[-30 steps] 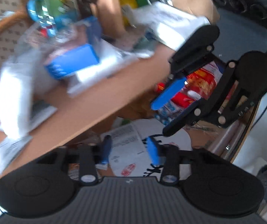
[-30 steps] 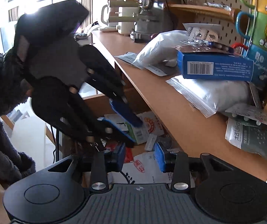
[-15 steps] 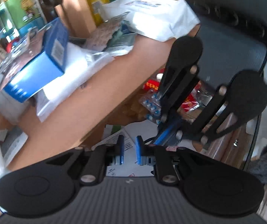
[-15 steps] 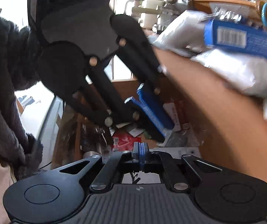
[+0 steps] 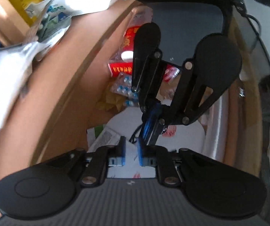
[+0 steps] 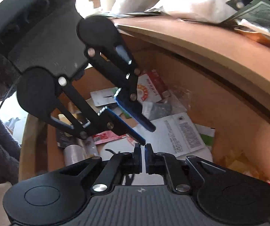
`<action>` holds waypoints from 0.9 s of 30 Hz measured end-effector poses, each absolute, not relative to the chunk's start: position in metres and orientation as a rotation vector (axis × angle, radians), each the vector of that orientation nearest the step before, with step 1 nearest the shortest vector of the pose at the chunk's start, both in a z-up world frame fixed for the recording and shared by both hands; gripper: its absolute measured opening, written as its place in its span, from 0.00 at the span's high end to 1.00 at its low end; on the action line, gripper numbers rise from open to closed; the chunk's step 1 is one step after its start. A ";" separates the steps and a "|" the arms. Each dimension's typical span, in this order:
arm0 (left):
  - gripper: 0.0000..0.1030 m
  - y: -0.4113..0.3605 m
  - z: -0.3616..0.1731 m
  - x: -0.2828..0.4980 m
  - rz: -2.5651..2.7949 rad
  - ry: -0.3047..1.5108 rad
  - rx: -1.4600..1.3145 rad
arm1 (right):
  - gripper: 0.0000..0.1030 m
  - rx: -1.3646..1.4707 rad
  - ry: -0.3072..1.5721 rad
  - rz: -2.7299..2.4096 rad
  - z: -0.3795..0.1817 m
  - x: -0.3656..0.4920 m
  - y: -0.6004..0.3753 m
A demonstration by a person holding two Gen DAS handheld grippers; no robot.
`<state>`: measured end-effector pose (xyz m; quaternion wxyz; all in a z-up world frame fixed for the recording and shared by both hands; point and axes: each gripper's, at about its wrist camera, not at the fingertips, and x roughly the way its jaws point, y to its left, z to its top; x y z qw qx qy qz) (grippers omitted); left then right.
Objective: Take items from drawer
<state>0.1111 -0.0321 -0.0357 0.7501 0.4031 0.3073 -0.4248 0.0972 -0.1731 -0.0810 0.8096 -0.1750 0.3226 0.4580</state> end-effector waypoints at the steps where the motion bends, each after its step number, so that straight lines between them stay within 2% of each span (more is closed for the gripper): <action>1: 0.87 -0.031 -0.040 0.112 -0.917 0.678 0.878 | 0.95 -0.377 0.675 0.973 -0.079 0.095 -0.176; 4: 0.81 -0.028 -0.051 0.113 -0.897 0.701 0.892 | 0.94 -0.400 0.646 0.960 -0.077 0.087 -0.179; 7: 0.79 -0.024 -0.061 0.111 -0.890 0.729 0.929 | 0.87 -0.462 0.632 0.970 -0.074 0.084 -0.176; 11: 0.59 -0.021 -0.070 0.112 -0.887 0.763 0.954 | 0.83 -0.600 0.665 0.996 -0.069 0.089 -0.158; 14: 0.56 -0.021 -0.065 0.123 -0.895 0.806 0.892 | 0.83 -0.672 0.679 1.002 -0.073 0.097 -0.150; 19: 0.53 -0.013 -0.061 0.133 -0.866 0.798 0.872 | 0.82 -0.841 0.550 0.976 -0.090 0.099 -0.130; 25: 0.50 -0.004 -0.077 0.143 -0.834 0.826 0.889 | 0.82 -0.879 0.550 1.024 -0.113 0.094 -0.129; 26: 0.49 -0.004 -0.079 0.142 -0.834 0.829 0.887 | 0.80 -0.880 0.554 1.022 -0.112 0.095 -0.129; 27: 0.49 -0.004 -0.081 0.141 -0.835 0.832 0.886 | 0.74 -0.882 0.551 1.026 -0.111 0.093 -0.130</action>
